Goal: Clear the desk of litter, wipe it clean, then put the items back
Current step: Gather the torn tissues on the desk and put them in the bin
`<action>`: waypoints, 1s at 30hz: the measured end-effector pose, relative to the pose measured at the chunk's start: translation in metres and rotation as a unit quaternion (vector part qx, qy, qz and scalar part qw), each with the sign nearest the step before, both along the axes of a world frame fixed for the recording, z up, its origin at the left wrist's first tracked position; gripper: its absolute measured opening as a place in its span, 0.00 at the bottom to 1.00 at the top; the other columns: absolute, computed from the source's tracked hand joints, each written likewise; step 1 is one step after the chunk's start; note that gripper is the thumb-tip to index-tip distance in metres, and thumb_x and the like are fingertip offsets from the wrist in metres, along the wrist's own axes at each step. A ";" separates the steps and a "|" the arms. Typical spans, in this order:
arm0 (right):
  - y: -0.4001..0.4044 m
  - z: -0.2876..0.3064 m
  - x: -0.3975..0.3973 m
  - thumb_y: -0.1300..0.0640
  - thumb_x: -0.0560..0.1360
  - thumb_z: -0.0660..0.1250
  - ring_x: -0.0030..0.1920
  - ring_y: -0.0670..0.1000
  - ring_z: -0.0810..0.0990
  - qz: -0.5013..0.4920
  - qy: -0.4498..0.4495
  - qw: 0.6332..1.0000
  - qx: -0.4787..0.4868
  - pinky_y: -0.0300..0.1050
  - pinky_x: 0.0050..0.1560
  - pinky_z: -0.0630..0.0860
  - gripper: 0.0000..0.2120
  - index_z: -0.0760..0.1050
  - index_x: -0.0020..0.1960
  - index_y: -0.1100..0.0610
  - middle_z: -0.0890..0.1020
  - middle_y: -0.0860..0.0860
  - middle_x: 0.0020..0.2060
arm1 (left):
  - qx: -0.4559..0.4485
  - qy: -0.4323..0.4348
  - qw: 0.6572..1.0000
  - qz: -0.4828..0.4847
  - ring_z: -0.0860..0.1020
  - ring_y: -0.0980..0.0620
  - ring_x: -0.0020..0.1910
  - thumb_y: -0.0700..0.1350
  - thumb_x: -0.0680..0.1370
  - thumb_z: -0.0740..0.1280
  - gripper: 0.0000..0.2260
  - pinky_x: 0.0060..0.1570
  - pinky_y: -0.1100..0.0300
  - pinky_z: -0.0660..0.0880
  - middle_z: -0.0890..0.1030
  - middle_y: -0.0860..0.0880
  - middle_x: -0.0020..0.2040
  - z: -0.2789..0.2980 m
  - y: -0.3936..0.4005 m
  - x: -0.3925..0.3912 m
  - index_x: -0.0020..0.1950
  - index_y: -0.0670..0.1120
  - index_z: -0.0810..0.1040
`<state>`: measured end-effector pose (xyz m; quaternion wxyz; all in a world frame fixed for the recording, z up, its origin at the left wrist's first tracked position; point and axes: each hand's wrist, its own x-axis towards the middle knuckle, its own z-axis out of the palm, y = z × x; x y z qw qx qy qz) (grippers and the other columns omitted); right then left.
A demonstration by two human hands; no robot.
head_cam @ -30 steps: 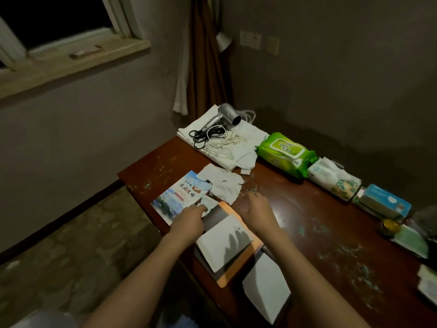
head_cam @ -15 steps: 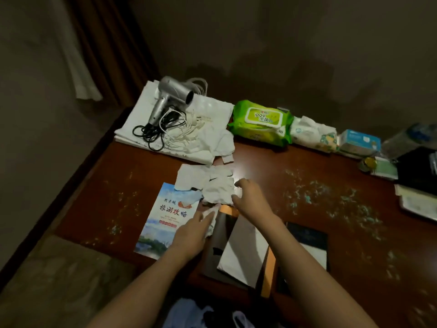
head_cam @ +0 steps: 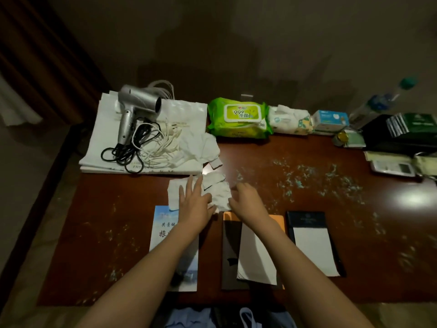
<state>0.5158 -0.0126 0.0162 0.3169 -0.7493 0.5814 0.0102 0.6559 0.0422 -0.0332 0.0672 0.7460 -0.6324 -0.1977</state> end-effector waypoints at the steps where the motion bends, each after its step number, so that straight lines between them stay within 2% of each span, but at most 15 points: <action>1: -0.002 0.000 0.000 0.59 0.76 0.64 0.61 0.57 0.72 -0.004 0.000 1.000 -0.001 0.47 0.57 0.69 0.17 0.72 0.64 0.62 0.75 0.58 0.59 | 0.040 0.000 0.999 0.000 0.44 0.40 0.76 0.51 0.77 0.67 0.10 0.71 0.39 0.47 0.50 0.44 0.78 0.000 -0.008 0.000 0.51 0.46 0.79; 2: -0.004 0.000 -0.001 0.59 0.76 0.63 0.61 0.57 0.71 -0.009 0.001 1.000 -0.004 0.47 0.58 0.69 0.17 0.71 0.64 0.62 0.75 0.57 0.60 | 0.079 -0.002 0.997 0.001 0.44 0.40 0.76 0.52 0.77 0.65 0.11 0.71 0.39 0.48 0.48 0.45 0.78 -0.002 -0.015 0.001 0.54 0.47 0.78; 4: -0.008 -0.001 -0.005 0.59 0.77 0.63 0.61 0.55 0.72 -0.023 0.005 1.000 -0.010 0.46 0.58 0.70 0.16 0.72 0.64 0.61 0.75 0.57 0.60 | 0.124 -0.005 0.992 0.000 0.52 0.41 0.74 0.51 0.78 0.63 0.12 0.68 0.42 0.56 0.54 0.44 0.76 -0.006 -0.022 -0.001 0.59 0.48 0.76; 7: -0.014 -0.002 -0.013 0.57 0.78 0.62 0.60 0.54 0.72 -0.033 0.014 0.999 -0.018 0.45 0.57 0.69 0.15 0.72 0.63 0.61 0.75 0.56 0.60 | 0.115 -0.022 0.993 -0.009 0.62 0.45 0.68 0.46 0.78 0.63 0.14 0.62 0.50 0.64 0.66 0.45 0.68 -0.013 -0.026 -0.002 0.62 0.47 0.72; 9: -0.019 -0.004 -0.015 0.56 0.79 0.61 0.61 0.55 0.71 -0.032 0.022 0.999 -0.011 0.45 0.58 0.69 0.16 0.72 0.64 0.61 0.74 0.56 0.60 | 0.099 -0.013 0.995 -0.005 0.66 0.46 0.63 0.42 0.77 0.63 0.12 0.58 0.53 0.66 0.70 0.46 0.62 -0.013 -0.029 -0.003 0.60 0.46 0.71; 12: -0.033 -0.007 -0.008 0.59 0.78 0.62 0.61 0.55 0.71 -0.020 0.025 0.999 -0.001 0.46 0.60 0.69 0.16 0.71 0.64 0.60 0.74 0.56 0.61 | 0.064 0.084 0.993 0.046 0.71 0.46 0.54 0.34 0.74 0.62 0.09 0.46 0.59 0.66 0.72 0.44 0.56 -0.008 -0.033 0.000 0.53 0.43 0.71; 14: -0.047 -0.009 0.003 0.59 0.76 0.63 0.61 0.56 0.72 -0.012 0.013 1.000 0.001 0.47 0.58 0.70 0.16 0.71 0.64 0.61 0.75 0.57 0.60 | 0.033 0.144 0.985 0.091 0.70 0.49 0.46 0.31 0.73 0.62 0.12 0.37 0.62 0.63 0.70 0.45 0.55 0.001 -0.034 0.005 0.53 0.43 0.69; 15: -0.055 -0.009 0.010 0.59 0.76 0.63 0.60 0.57 0.72 -0.008 0.009 1.000 0.003 0.48 0.57 0.70 0.16 0.71 0.63 0.62 0.75 0.58 0.60 | 0.013 0.171 0.979 0.108 0.70 0.49 0.45 0.30 0.72 0.63 0.15 0.35 0.63 0.65 0.68 0.46 0.56 0.006 -0.034 0.009 0.55 0.44 0.69; 17: -0.072 -0.010 0.028 0.59 0.76 0.63 0.60 0.59 0.72 0.012 0.008 1.000 0.004 0.49 0.56 0.70 0.17 0.70 0.63 0.62 0.74 0.59 0.59 | -0.032 0.221 0.965 0.136 0.73 0.46 0.50 0.27 0.71 0.63 0.21 0.41 0.64 0.69 0.66 0.44 0.59 0.014 -0.034 0.018 0.61 0.43 0.69; 19: -0.087 -0.012 0.051 0.58 0.76 0.64 0.62 0.61 0.71 0.042 0.005 0.999 0.005 0.49 0.57 0.68 0.20 0.67 0.67 0.62 0.73 0.60 0.61 | -0.059 0.255 0.951 0.165 0.72 0.46 0.57 0.25 0.70 0.61 0.25 0.48 0.72 0.64 0.68 0.42 0.62 0.020 -0.035 0.031 0.65 0.41 0.71; 20: -0.094 -0.014 0.063 0.57 0.77 0.64 0.64 0.62 0.70 0.050 0.000 0.999 0.011 0.49 0.59 0.67 0.24 0.64 0.70 0.61 0.71 0.61 0.63 | -0.062 0.263 0.946 0.177 0.72 0.46 0.59 0.24 0.69 0.61 0.24 0.49 0.75 0.61 0.70 0.41 0.62 0.023 -0.035 0.038 0.64 0.40 0.73; 23: -0.107 -0.024 0.100 0.45 0.76 0.65 0.69 0.65 0.63 0.059 0.020 0.997 0.047 0.53 0.67 0.63 0.35 0.54 0.77 0.56 0.60 0.64 0.71 | -0.052 0.270 0.938 0.213 0.74 0.43 0.53 0.25 0.69 0.62 0.15 0.42 0.68 0.62 0.74 0.42 0.51 0.027 -0.032 0.060 0.51 0.37 0.78; 26: -0.112 -0.038 0.128 0.35 0.74 0.62 0.72 0.68 0.56 0.078 0.084 0.992 0.047 0.58 0.69 0.60 0.42 0.46 0.78 0.48 0.47 0.62 0.76 | -0.066 0.263 0.928 0.256 0.71 0.46 0.48 0.30 0.72 0.66 0.08 0.38 0.63 0.58 0.71 0.46 0.47 0.027 -0.023 0.079 0.44 0.42 0.73; 28: -0.111 -0.046 0.141 0.33 0.74 0.60 0.73 0.67 0.54 0.063 0.097 0.992 0.042 0.58 0.70 0.59 0.41 0.46 0.78 0.46 0.44 0.61 0.76 | -0.077 0.247 0.923 0.284 0.70 0.47 0.46 0.34 0.74 0.66 0.07 0.37 0.61 0.57 0.70 0.47 0.47 0.024 -0.016 0.090 0.44 0.44 0.70; 30: -0.106 -0.054 0.151 0.33 0.74 0.59 0.71 0.67 0.57 0.045 0.114 0.992 0.016 0.59 0.68 0.61 0.37 0.52 0.76 0.48 0.46 0.61 0.76 | -0.084 0.233 0.920 0.305 0.69 0.47 0.45 0.37 0.74 0.66 0.06 0.39 0.60 0.58 0.69 0.46 0.47 0.021 -0.011 0.099 0.45 0.44 0.69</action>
